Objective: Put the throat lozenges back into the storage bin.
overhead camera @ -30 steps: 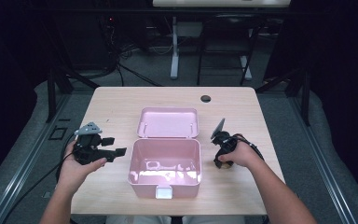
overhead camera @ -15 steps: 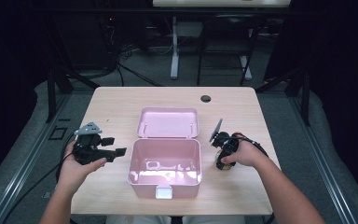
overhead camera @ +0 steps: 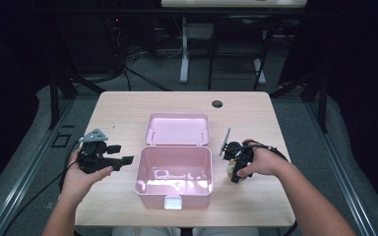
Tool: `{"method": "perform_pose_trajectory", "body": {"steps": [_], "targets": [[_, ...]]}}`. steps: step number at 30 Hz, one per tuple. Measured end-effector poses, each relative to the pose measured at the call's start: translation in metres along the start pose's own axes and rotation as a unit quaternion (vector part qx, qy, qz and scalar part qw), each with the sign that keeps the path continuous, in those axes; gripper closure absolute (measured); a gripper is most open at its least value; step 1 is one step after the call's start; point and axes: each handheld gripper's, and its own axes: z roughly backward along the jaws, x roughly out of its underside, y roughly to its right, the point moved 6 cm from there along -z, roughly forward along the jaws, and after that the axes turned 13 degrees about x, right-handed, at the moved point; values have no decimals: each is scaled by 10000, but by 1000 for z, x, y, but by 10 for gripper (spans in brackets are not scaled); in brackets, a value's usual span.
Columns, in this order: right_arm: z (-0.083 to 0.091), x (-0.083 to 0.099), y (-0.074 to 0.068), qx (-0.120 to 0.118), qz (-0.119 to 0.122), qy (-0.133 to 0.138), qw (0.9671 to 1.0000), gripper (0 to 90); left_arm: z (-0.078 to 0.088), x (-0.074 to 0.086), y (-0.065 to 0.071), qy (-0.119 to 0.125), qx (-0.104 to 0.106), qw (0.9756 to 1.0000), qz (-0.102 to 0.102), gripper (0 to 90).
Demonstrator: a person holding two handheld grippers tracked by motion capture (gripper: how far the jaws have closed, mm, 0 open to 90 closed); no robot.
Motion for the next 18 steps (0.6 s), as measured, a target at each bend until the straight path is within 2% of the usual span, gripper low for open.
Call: {"method": "perform_pose_trajectory", "body": {"steps": [10, 18], "targets": [[23, -4, -13, -39, 556, 145, 9983, 199, 0, 0, 0, -16, 6, 10000, -2, 297], [38, -6, -18, -25, 794, 153, 9967, 199, 0, 1, -1, 1, 12, 10000, 14, 296]]}}
